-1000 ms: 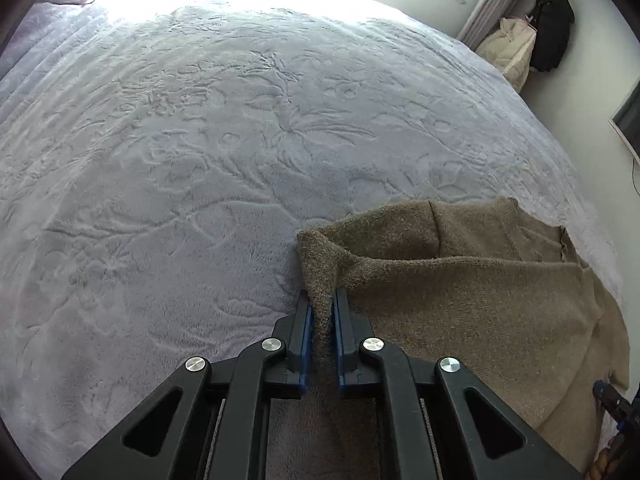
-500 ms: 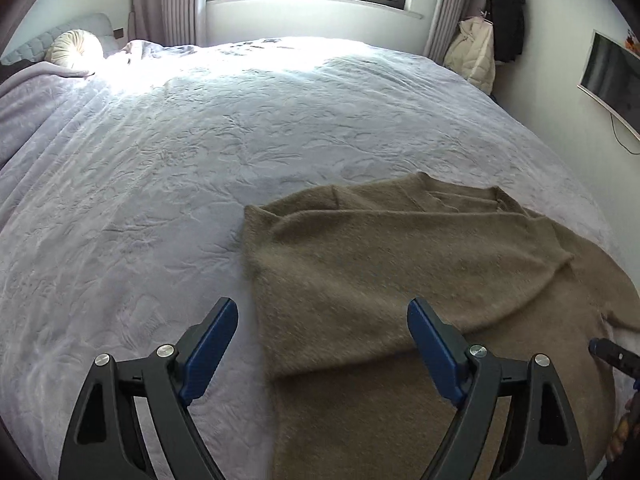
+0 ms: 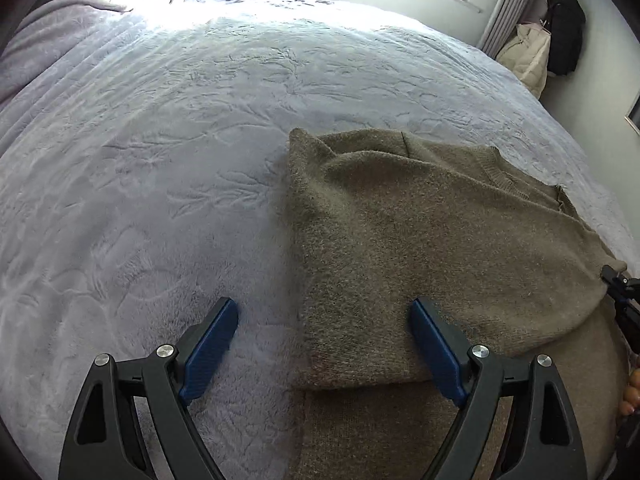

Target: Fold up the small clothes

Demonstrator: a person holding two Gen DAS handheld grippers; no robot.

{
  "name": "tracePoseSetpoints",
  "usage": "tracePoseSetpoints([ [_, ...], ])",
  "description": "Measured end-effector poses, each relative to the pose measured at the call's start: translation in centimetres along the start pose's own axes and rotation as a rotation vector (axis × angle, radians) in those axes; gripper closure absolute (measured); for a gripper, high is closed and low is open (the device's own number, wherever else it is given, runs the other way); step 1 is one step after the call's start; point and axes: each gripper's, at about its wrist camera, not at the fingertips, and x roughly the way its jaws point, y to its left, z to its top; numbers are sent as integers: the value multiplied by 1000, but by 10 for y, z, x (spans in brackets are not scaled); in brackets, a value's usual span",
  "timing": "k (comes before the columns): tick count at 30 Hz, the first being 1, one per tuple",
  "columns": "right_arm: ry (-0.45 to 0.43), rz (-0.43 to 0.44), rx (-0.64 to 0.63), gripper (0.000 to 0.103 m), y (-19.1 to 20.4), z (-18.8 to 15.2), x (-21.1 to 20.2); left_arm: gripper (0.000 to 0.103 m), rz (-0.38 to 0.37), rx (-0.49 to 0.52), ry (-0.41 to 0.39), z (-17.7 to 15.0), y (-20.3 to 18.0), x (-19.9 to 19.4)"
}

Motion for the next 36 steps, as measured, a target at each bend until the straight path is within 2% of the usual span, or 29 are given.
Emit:
tracePoseSetpoints([
  [2, -15, -16, -53, 95, 5, -8, -11, 15, 8, 12, -6, -2, -3, 1],
  [5, 28, -104, -62, 94, -5, -21, -9, 14, 40, 61, -27, -6, -13, 3],
  [8, 15, -67, -26, 94, -14, -24, -12, 14, 66, 75, -33, -4, -16, 0],
  [11, 14, -89, -47, 89, -6, -25, -23, 15, 72, 79, -39, -3, -17, -17],
  [14, 2, -76, -96, 82, 0, -33, -44, 15, 39, 110, -71, -8, -25, -46],
  [15, -4, -85, -115, 74, 1, -39, -53, 15, 30, 127, -83, -12, -30, -56],
  [16, -8, -96, -130, 60, 2, -45, -61, 15, 20, 144, -95, -18, -37, -66],
  [18, -31, -118, -151, 47, 1, -59, -79, 15, -1, 179, -103, -34, -51, -81],
  [22, -65, -159, -167, 47, -10, -86, -112, 15, -29, 220, -80, -78, -78, -96],
  [26, -84, -167, -183, 45, -20, -126, -140, 15, -62, 240, -20, -120, -99, -97],
  [28, -78, -184, -214, 43, -21, -140, -144, 15, -28, 278, 6, -139, -109, -90],
  [29, -77, -184, -229, 43, -23, -146, -145, 14, 1, 295, -8, -146, -112, -90],
  [32, -67, -156, -224, 36, -28, -153, -148, 14, 46, 318, -71, -159, -118, -96],
  [33, -57, -136, -215, 30, -31, -152, -148, 12, 44, 307, -68, -159, -118, -95],
  [35, -46, -99, -198, 25, -35, -151, -147, 0, 41, 270, -38, -159, -113, -91],
  [36, -38, -80, -187, 23, -37, -150, -147, 0, 30, 247, -24, -158, -109, -89],
])
